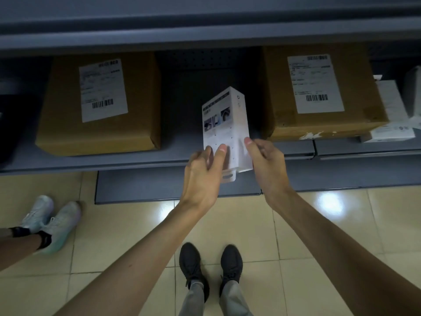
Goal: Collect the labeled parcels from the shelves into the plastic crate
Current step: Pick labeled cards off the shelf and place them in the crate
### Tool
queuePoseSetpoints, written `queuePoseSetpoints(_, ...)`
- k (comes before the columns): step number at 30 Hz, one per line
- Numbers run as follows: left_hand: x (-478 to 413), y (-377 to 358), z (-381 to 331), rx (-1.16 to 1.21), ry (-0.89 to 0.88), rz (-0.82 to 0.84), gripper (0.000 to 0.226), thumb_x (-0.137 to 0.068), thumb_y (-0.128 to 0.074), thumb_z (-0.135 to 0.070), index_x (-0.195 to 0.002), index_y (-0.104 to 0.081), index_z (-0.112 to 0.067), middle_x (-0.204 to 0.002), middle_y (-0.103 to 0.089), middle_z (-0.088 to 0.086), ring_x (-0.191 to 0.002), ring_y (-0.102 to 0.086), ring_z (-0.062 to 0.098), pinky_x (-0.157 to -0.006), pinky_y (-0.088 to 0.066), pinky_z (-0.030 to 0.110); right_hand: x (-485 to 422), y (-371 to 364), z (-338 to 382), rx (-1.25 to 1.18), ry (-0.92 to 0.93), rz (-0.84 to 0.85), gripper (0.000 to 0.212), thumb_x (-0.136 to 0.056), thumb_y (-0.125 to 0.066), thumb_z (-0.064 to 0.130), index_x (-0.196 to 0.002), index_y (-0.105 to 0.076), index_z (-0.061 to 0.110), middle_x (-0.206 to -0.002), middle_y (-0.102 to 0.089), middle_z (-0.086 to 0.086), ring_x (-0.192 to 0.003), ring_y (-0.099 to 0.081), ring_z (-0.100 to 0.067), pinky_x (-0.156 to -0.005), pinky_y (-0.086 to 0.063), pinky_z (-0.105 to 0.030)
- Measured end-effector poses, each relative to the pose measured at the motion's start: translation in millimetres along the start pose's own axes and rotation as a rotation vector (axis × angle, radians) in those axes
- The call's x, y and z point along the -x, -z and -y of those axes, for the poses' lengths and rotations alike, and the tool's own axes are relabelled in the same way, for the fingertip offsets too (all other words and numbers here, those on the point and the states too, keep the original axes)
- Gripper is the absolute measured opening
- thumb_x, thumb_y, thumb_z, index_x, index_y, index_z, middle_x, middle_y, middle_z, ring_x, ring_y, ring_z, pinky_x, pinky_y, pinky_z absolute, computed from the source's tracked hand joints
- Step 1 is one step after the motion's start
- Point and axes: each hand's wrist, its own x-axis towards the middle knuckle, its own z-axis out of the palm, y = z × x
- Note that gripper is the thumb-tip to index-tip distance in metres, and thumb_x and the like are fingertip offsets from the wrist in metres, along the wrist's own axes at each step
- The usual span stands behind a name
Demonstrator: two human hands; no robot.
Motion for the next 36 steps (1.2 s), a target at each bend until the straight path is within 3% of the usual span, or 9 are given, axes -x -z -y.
queuePoseSetpoints(2, -0.1, -2.2, 1.3, 0.07, 0.005, 0.004, 0.048, -0.104, -0.04, -0.052, -0.097, -0.063, -0.01, -0.105, -0.059, 0.003, -0.088, -0.059, 0.01, -0.063, -0.044, 0.012, 6.4, -5.2, -0.9, 0.028, 0.038, 0.056, 0.019, -0.098, -0.06, 0.028, -0.106, -0.065, 0.012, -0.094, -0.071, -0.004, -0.089, -0.066, -0.016, -0.075, -0.054, -0.024)
queuePoseSetpoints(7, 0.3, 3.3, 11.9, 0.129, -0.007, 0.049, 0.029, -0.107, -0.04, -0.046, -0.111, -0.061, -0.028, -0.103, -0.064, -0.006, -0.091, -0.063, -0.001, -0.068, -0.049, 0.009, 10.7, -19.9, -4.5, 0.093, 0.093, 0.098, 0.021, -0.097, -0.061, 0.03, -0.107, -0.066, 0.013, -0.096, -0.069, -0.014, -0.09, -0.067, -0.03, -0.081, -0.056, -0.049)
queuePoseSetpoints(10, 2.5, 12.0, 15.4, 0.197, 0.021, 0.09, 0.021, -0.107, -0.04, -0.042, -0.107, -0.059, -0.033, -0.095, -0.064, -0.015, -0.084, -0.058, -0.016, -0.07, -0.044, 0.003, 10.5, -28.9, -4.8, 0.157, 0.142, 0.121, 0.028, -0.095, -0.063, 0.034, -0.117, -0.065, 0.017, -0.1, -0.067, -0.011, -0.092, -0.066, -0.026, -0.085, -0.056, -0.044)
queuePoseSetpoints(14, -0.3, 19.3, 24.0, 0.297, 0.075, 0.092, 0.032, -0.108, -0.039, -0.043, -0.126, -0.058, -0.025, -0.104, -0.068, -0.017, -0.096, -0.062, -0.009, -0.082, -0.045, 0.007, 8.6, -36.6, -3.4, 0.143, 0.118, 0.112, 0.03, -0.099, -0.057, 0.033, -0.122, -0.066, 0.016, -0.112, -0.066, -0.007, -0.098, -0.066, -0.013, -0.081, -0.056, -0.022)
queuePoseSetpoints(19, -3.7, 37.6, 32.8, 0.405, 0.019, 0.063, 0.045, -0.112, -0.03, -0.026, -0.154, -0.028, -0.044, -0.152, -0.045, -0.015, -0.136, -0.046, 0.007, -0.108, -0.045, 0.024, -1.3, -40.8, -2.0, 0.038, -0.015, 0.094, 0.025, -0.102, -0.051, 0.028, -0.116, -0.062, 0.011, -0.095, -0.064, 0.004, -0.082, -0.061, -0.003, -0.055, -0.043, -0.004)
queuePoseSetpoints(24, -12.4, 53.3, 34.5, 0.415, 0.048, 0.042, 0.049, -0.111, -0.03, -0.015, -0.157, -0.027, -0.033, -0.153, -0.043, -0.011, -0.126, -0.052, 0.001, -0.085, -0.044, 0.0, -14.2, -57.4, 1.8, 0.027, -0.08, 0.151, 0.017, -0.099, -0.058, 0.028, -0.095, -0.068, 0.014, -0.092, -0.073, 0.0, -0.084, -0.071, -0.015, -0.067, -0.057, -0.021)
queuePoseSetpoints(27, -20.3, 54.5, 35.5, 0.379, 0.116, -0.006, 0.042, -0.111, -0.034, -0.03, -0.152, -0.038, -0.034, -0.142, -0.054, -0.004, -0.115, -0.06, 0.003, -0.086, -0.049, 0.007, -19.6, -61.3, -0.4, 0.064, -0.059, 0.149, 0.012, -0.098, -0.061, 0.025, -0.092, -0.069, 0.018, -0.095, -0.075, -0.003, -0.088, -0.073, -0.021, -0.081, -0.06, -0.038)
queuePoseSetpoints(31, -36.1, 45.8, 45.3, 0.084, 0.09, -0.023, 0.03, -0.108, -0.038, -0.039, -0.124, -0.062, -0.03, -0.116, -0.049, 0.0, -0.117, -0.057, 0.024, -0.107, -0.046, 0.041, -23.5, -52.0, -9.5, 0.133, -0.03, 0.115, 0.008, -0.097, -0.061, 0.016, -0.1, -0.068, 0.017, -0.101, -0.075, -0.006, -0.091, -0.073, -0.021, -0.086, -0.059, -0.042)
queuePoseSetpoints(36, -39.2, 41.3, 49.8, -0.063, 0.051, -0.017, 0.034, -0.109, -0.04, -0.03, -0.137, -0.057, -0.022, -0.118, -0.044, 0.006, -0.112, -0.056, 0.024, -0.096, -0.046, 0.025, -21.8, -45.7, -13.4, 0.135, -0.001, 0.144, 0.009, -0.098, -0.06, 0.014, -0.102, -0.065, 0.021, -0.104, -0.074, -0.005, -0.092, -0.072, -0.019, -0.08, -0.06, -0.032)
